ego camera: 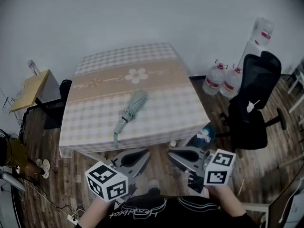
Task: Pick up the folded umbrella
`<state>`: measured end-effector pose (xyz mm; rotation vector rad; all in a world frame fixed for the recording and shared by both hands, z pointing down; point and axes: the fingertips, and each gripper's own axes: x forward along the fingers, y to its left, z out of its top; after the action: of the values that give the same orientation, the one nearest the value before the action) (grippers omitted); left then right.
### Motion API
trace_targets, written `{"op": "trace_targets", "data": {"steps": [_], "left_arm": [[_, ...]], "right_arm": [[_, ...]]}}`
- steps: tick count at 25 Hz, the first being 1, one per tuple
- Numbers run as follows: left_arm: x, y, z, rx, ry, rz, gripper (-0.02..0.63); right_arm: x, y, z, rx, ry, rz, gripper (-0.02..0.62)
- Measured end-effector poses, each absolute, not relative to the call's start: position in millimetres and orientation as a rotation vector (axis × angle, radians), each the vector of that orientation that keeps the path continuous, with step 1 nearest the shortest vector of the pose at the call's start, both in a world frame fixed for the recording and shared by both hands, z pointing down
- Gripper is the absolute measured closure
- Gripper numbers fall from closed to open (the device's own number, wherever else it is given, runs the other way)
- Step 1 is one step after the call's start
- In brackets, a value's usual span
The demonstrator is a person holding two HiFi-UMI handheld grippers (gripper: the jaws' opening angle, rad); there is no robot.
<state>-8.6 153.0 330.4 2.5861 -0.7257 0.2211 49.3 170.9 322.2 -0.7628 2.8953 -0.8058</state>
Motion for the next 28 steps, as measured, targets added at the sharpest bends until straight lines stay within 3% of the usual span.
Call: {"op": "trace_targets", "data": {"steps": [12,28], "left_arm": [[-47.6,52.4,333.4,2.612,-0.712,0.234,0.609],[-36.6,-23.9,347.6,2.572,-0.766,0.277,0.609]], "right_arm": [[3.2,78.0,325.9,-0.769,2.925,-0.809,0.584],[17.2,-8.2,334.0,-0.700,2.936,-0.858,0.584]]}}
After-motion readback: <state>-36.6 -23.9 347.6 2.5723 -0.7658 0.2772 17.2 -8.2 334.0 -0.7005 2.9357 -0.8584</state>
